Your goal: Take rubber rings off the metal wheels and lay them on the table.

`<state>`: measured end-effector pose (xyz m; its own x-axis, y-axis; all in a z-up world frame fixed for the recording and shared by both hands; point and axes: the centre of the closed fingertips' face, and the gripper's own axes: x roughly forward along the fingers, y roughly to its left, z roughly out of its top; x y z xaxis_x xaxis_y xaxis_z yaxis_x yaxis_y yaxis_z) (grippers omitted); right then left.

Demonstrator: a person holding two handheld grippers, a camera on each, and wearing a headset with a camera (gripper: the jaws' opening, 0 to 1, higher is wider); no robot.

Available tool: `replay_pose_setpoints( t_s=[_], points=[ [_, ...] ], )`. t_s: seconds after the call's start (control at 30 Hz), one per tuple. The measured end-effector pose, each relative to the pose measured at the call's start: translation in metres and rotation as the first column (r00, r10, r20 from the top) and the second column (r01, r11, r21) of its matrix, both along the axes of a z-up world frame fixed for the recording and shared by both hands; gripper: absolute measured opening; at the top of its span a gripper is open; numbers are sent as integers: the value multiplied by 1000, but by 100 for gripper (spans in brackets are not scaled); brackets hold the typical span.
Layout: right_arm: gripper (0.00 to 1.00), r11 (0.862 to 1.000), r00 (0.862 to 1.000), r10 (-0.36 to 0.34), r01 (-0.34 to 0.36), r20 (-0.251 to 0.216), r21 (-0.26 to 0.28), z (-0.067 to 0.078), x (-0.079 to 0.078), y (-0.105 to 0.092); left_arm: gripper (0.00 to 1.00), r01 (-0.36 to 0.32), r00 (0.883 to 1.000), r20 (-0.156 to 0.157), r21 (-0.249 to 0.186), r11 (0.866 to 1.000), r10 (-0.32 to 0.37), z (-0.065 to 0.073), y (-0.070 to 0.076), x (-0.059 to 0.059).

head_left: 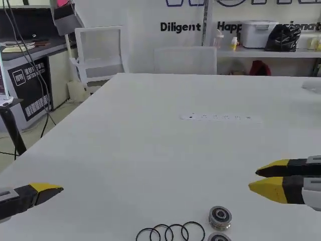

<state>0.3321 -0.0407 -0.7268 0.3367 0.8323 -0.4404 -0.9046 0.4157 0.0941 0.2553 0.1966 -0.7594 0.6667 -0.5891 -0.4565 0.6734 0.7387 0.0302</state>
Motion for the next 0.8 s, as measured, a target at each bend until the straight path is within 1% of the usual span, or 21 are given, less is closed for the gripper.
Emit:
replay_pose_setpoints(
  t_s=[0.1,0.13,0.17,0.2,0.23,0.27,0.33,0.43,0.47,0.53,0.7,0.8],
  points=[
    [33,1000,1000,-17,17,-2,-14,-4,-3,-10,89,7,1000,-5,0,1000,-7,-1,0,0],
    [36,999,1000,-22,21,-12,-32,-8,-5,-14,89,9,1000,-6,-1,1000,-9,-1,0,0],
    [39,999,999,-32,31,-19,-39,-11,-7,-18,89,12,1000,-9,1,1000,-12,-2,0,0],
    [42,998,999,-41,39,-27,-44,-15,-9,-22,90,14,1000,-12,2,1000,-14,-3,0,0],
    [45,998,999,-44,42,-31,-45,-16,-10,-23,90,13,1000,-15,5,1000,-13,-4,0,0],
    [47,997,997,-56,54,-49,-50,-20,-13,-27,91,10,1000,-14,7,1000,-10,-5,0,1],
    [52,996,996,-65,61,-60,-57,-25,-17,-31,93,7,1000,-16,5,1000,-7,-5,1,2],
    [58,995,995,-73,68,-68,-70,-32,-23,-36,93,15,1000,-21,0,1000,-15,-6,-2,1],
    [60,995,994,-79,74,-76,-73,-36,-25,-38,94,17,1000,-23,0,1000,-17,-6,-3,1],
    [66,994,993,-89,83,-82,-74,-40,-28,-40,97,17,999,-28,0,1000,-17,-7,-4,1],
    [80,991,989,-108,99,-98,-85,-51,-35,-45,99,15,999,-30,-15,1000,-16,-7,-6,1],
    [88,990,987,-119,111,-104,-86,-55,-37,-48,100,15,999,-40,-23,1000,-15,-8,-9,1]
  ],
)
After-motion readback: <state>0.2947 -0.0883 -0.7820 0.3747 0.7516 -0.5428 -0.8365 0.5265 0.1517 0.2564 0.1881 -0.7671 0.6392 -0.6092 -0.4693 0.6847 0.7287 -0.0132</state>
